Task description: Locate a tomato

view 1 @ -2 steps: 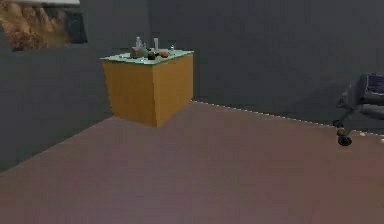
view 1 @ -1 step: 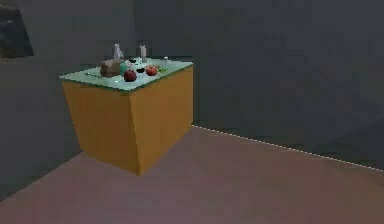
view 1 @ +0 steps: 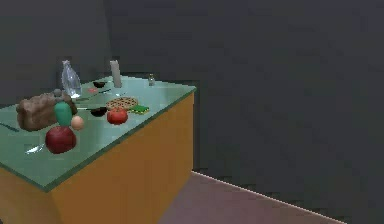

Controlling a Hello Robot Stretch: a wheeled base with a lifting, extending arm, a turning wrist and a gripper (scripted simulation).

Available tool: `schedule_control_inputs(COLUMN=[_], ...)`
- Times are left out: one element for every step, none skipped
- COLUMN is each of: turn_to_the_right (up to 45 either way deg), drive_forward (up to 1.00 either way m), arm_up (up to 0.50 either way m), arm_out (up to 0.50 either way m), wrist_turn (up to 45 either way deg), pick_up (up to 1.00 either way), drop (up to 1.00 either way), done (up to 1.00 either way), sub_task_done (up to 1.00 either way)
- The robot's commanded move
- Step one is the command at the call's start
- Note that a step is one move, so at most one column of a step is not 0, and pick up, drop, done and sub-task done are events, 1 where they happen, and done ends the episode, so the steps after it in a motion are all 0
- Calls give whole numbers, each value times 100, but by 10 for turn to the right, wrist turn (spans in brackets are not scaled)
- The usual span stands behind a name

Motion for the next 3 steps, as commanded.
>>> schedule_control_inputs(turn_to_the_right=[30,0,-330], drive_forward=[0,30,0], arm_up=[0,0,0], arm_out=[0,0,0], wrist_turn=[0,0,0], pick_up=[0,0,0], drop=[0,0,0], done=[0,0,0], sub_task_done=[0,0,0])
